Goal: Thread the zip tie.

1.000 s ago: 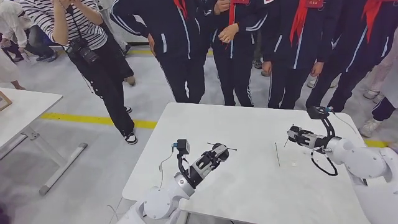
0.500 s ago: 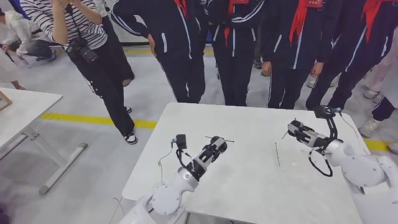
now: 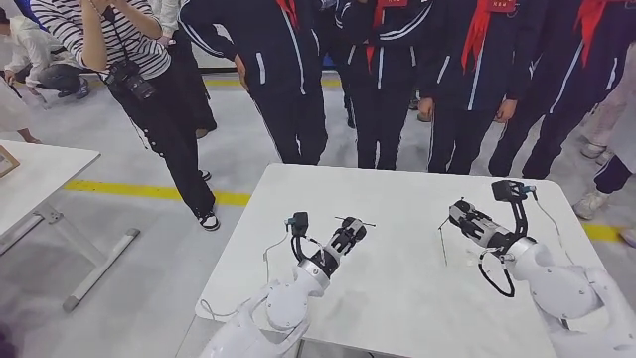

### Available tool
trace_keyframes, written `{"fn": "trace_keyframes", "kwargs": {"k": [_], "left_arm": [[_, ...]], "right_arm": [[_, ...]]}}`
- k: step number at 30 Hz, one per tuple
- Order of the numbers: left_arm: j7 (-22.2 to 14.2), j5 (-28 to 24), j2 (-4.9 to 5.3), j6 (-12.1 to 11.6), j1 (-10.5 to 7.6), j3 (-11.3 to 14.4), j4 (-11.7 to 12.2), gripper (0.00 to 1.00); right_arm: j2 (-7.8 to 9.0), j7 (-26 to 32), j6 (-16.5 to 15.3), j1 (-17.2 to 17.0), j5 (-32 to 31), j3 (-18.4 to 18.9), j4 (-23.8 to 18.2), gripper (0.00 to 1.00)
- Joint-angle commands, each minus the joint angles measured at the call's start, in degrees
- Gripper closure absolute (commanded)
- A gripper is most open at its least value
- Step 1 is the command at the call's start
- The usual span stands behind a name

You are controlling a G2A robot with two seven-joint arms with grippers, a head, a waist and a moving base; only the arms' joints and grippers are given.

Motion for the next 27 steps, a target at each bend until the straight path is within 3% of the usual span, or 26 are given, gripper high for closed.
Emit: {"fn": "trace_keyframes", "kwargs": {"k": [1, 5, 12, 17, 27], "left_arm": [[0.00, 0.01, 0.00, 0.00, 0.00, 0.00, 0.00, 1.00], [-0.67, -0.05, -0.01, 0.04, -0.02, 0.06, -0.04, 1.00], [-8.74, 1.27, 0.51, 1.24, 0.62, -0.27, -0.29, 1.00], [-9.60, 0.65, 0.34, 1.73, 0.28, 0.28, 0.05, 1.00], [-9.60, 0.65, 0.34, 1.73, 0.28, 0.28, 0.05, 1.00]], "right_arm": [[0.00, 0.00, 0.00, 0.00, 0.00, 0.00, 0.00, 1.00], [0.00, 0.00, 0.00, 0.00, 0.00, 0.00, 0.00, 1.00], [-0.43, -5.96, -1.66, -3.68, 3.64, 0.04, -1.94, 1.00], [-0.82, -10.00, 1.18, -6.52, 1.54, -1.57, -4.66, 1.00], [-0.82, -10.00, 1.18, -6.52, 1.54, -1.57, -4.66, 1.00]]}}
